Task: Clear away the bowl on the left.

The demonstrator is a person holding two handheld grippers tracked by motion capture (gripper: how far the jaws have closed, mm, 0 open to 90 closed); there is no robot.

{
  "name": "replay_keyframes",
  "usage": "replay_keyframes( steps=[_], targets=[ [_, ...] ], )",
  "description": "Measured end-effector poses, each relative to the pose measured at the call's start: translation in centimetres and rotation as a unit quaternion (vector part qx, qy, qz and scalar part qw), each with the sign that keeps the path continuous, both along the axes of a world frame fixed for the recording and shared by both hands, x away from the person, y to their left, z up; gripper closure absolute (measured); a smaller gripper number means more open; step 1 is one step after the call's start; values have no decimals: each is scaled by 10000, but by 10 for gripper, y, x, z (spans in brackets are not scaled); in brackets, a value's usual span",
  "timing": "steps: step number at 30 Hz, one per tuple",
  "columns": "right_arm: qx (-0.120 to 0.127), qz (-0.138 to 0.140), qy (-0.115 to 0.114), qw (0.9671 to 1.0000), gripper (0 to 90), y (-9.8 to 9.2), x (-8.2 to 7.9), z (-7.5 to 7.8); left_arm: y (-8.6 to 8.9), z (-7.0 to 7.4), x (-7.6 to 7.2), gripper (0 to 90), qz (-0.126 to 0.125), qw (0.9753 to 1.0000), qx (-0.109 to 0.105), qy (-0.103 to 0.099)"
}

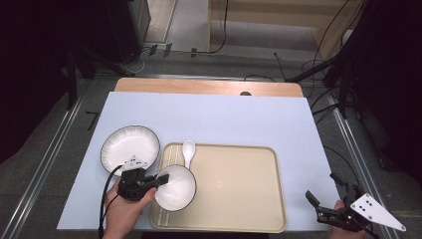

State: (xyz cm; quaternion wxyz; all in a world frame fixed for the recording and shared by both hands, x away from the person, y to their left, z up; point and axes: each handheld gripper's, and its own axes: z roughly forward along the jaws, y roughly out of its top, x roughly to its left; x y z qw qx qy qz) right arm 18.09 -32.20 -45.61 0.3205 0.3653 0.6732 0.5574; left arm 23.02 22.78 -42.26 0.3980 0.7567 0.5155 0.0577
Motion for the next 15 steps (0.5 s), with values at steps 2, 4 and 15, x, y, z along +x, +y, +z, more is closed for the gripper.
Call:
replay_keyframes(
  steps=[2, 4, 15],
  targets=[
    [-3, -3, -9, 10000, 37, 0, 0, 0, -2, -1, -2, 830, -28, 10000, 15, 8],
    [5, -1, 3, 10000, 37, 0, 0, 0, -5, -3, -4, 830, -88, 10000, 24, 38],
    [-3, 3, -6, 10000, 37, 0, 0, 0, -18, -11, -16, 830, -297, 9994, 84, 143]
  ],
)
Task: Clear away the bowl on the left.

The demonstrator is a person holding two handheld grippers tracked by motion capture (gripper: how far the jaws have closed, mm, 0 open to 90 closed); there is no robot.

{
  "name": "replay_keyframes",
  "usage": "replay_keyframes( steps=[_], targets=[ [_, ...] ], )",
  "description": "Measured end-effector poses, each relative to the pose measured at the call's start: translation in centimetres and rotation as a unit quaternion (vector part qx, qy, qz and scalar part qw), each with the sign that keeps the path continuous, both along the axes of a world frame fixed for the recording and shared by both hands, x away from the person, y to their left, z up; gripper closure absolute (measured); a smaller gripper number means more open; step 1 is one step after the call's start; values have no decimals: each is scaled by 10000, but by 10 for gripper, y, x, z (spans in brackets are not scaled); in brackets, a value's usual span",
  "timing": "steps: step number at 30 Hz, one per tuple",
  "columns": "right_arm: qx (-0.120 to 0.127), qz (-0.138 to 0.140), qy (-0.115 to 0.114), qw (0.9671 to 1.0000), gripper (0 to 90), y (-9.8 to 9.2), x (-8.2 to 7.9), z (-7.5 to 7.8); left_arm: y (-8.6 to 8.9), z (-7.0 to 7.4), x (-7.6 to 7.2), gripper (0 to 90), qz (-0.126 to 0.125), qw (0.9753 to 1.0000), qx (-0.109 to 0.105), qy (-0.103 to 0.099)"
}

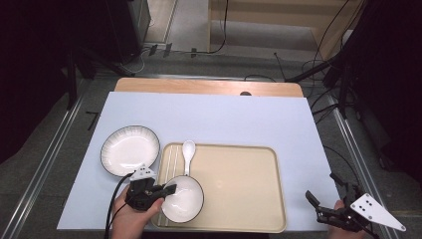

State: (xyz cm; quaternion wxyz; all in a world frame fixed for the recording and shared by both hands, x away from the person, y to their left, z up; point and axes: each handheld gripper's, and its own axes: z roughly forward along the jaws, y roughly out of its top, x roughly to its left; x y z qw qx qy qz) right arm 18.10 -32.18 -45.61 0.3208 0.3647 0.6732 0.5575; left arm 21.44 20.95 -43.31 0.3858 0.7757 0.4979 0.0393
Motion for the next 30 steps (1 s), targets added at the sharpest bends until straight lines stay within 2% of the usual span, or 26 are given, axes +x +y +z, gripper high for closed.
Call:
replay_keyframes(
  steps=[15, 22, 26, 28, 30],
  targets=[
    [-8, -8, 1, 10000, 37, 0, 0, 0, -5, -8, -4, 828, -92, 9998, 143, 101],
    [-7, -4, -6, 10000, 37, 0, -1, 0, -5, -10, -1, 817, -84, 9998, 4, 154],
    [-9, -7, -9, 10000, 37, 0, -1, 0, -10, -10, -1, 731, -67, 9998, 118, 114],
    [-16, -4, -12, 10000, 37, 0, -1, 0, -10, -9, -1, 699, -125, 9999, 60, 71],
    [-17, -8, -17, 10000, 37, -1, -1, 0, -9, -7, 0, 611, -173, 9997, -129, 58]
  ],
)
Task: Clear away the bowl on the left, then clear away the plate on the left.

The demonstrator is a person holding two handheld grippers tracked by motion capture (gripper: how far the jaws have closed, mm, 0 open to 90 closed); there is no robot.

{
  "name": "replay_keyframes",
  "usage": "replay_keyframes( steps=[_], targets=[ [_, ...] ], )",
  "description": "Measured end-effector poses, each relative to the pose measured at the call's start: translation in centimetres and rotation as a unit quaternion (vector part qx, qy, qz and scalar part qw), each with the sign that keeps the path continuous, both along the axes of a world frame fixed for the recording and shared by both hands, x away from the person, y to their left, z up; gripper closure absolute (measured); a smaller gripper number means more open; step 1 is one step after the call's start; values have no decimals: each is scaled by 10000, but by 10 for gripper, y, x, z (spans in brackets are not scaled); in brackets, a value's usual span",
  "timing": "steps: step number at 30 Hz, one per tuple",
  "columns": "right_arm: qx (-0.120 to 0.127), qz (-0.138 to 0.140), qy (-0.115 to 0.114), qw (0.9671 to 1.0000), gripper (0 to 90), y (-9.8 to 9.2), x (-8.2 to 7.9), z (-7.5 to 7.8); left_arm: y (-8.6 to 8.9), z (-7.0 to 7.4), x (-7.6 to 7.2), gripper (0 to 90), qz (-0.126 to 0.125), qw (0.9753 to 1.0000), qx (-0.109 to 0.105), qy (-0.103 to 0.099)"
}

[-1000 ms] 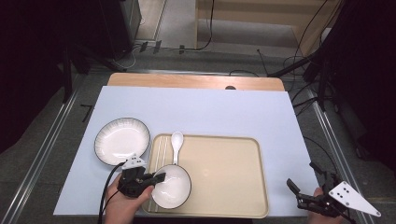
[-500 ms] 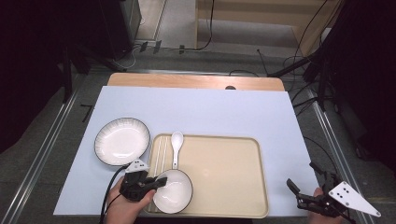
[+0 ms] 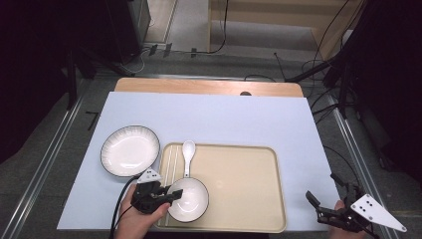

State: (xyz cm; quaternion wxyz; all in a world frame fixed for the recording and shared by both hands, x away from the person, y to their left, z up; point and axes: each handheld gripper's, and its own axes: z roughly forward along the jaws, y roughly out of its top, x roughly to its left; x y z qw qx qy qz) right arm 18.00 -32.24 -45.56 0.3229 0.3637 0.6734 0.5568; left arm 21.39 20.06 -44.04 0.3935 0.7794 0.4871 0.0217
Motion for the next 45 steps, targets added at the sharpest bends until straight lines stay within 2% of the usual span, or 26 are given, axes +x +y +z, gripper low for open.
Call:
replay_keyframes(
  steps=[2, 6, 8, 11, 12, 15, 17, 19, 24, 28, 32, 35, 39, 42, 45],
  targets=[
    [1, -5, -4, 10000, 37, 0, 0, 0, 2, 4, 0, 492, -73, 9998, -194, -38],
    [-6, 6, 17, 10000, 37, 0, 0, 0, 4, 11, -1, 252, -135, 9989, -345, -296],
    [-16, 12, 20, 10000, 37, 0, 1, 0, 5, 13, 0, 136, -156, 9985, -376, -355],
    [-15, 13, 19, 10000, 37, 0, 0, 0, 9, 16, 2, 15, -295, 9971, -579, -401],
    [-13, 11, 23, 10000, 37, 0, 0, 0, 11, 17, 2, 0, -340, 9963, -646, -448],
    [-14, 6, 17, 10000, 37, 0, 0, 0, 18, 21, 3, 0, -189, 9955, -743, -555],
    [-13, 4, 12, 10000, 37, 0, 0, 0, 24, 22, 4, 0, -88, 9945, -758, -717],
    [-14, 10, 20, 10000, 37, 0, 0, 0, 31, 22, 6, 0, 31, 9938, -817, -752],
    [-21, 9, 19, 10000, 37, 0, 0, 0, 41, 22, 9, 0, 219, 9941, -681, -817],
    [-27, 6, 26, 10000, 37, 1, 1, 0, 49, 23, 10, 0, 300, 9934, -628, -907],
    [-41, 16, 20, 10000, 37, 2, 1, 0, 55, 23, 12, 0, 487, 9925, -563, -974],
    [0, 21, 23, 10000, 37, 1, 1, 0, 59, 24, 13, 0, 545, 9915, -589, -1026],
    [23, 12, 44, 10000, 37, 0, 2, -1, 66, 28, 14, 0, 685, 9898, -512, -1138],
    [2, 25, 28, 10000, 37, 0, 2, -1, 73, 29, 16, 0, 801, 9882, -621, -1153],
    [21, 16, 39, 10000, 37, 0, 1, -1, 80, 31, 19, 0, 931, 9870, -560, -1181]
  ],
)
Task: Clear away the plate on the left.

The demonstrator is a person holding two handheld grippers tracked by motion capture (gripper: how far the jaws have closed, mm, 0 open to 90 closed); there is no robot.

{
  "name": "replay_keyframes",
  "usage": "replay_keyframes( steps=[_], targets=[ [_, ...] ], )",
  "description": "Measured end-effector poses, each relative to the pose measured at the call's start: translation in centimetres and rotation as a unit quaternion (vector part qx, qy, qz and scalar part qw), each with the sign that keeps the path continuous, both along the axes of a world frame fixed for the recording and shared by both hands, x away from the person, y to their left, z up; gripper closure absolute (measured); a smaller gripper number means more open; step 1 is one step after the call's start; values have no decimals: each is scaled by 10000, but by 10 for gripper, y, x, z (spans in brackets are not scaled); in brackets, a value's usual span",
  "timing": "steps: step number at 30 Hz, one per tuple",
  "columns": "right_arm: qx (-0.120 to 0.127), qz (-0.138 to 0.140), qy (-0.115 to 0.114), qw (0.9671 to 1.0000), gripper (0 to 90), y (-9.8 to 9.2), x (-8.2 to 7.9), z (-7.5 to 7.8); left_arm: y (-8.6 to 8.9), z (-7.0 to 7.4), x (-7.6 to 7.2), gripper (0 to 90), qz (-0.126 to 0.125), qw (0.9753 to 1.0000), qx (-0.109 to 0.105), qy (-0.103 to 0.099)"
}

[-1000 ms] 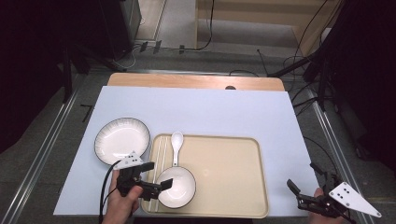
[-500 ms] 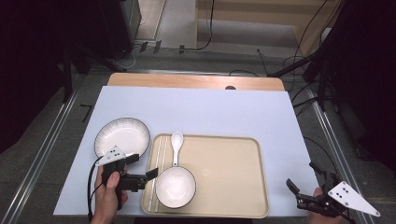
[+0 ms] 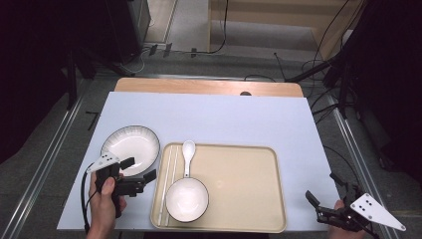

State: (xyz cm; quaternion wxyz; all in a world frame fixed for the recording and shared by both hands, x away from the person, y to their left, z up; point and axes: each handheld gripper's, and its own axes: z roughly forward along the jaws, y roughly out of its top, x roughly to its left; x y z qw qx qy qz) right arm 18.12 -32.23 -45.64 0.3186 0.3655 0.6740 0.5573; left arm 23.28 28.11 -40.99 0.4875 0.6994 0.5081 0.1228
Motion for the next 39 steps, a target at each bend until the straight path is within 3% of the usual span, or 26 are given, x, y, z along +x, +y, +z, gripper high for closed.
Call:
replay_keyframes(
  steps=[12, 20, 23, 25, 32, 36, 39],
  targets=[
    [58, 19, 12, 10000, 37, 1, 1, -1, 25, 7, 17, 0, 403, 9988, 193, -180],
    [70, 39, 16, 10000, 37, 0, 1, -1, 41, 5, 27, 0, 748, 9958, 432, -314],
    [67, 35, 18, 10000, 37, 0, 0, 0, 50, 4, 29, 0, 924, 9937, 456, -441],
    [57, 37, 14, 10000, 37, 1, 0, 0, 55, 3, 31, 0, 1011, 9917, 588, -530],
    [36, 53, 8, 10000, 37, 2, 1, -1, 68, -5, 38, 69, 1289, 9876, 852, -271],
    [45, 48, 17, 10000, 37, 2, 0, 0, 75, -6, 41, 80, 1408, 9872, 730, -190],
    [37, 49, 1, 10000, 37, 1, 0, 0, 85, -6, 44, 142, 1697, 9831, 688, 7]
  ],
)
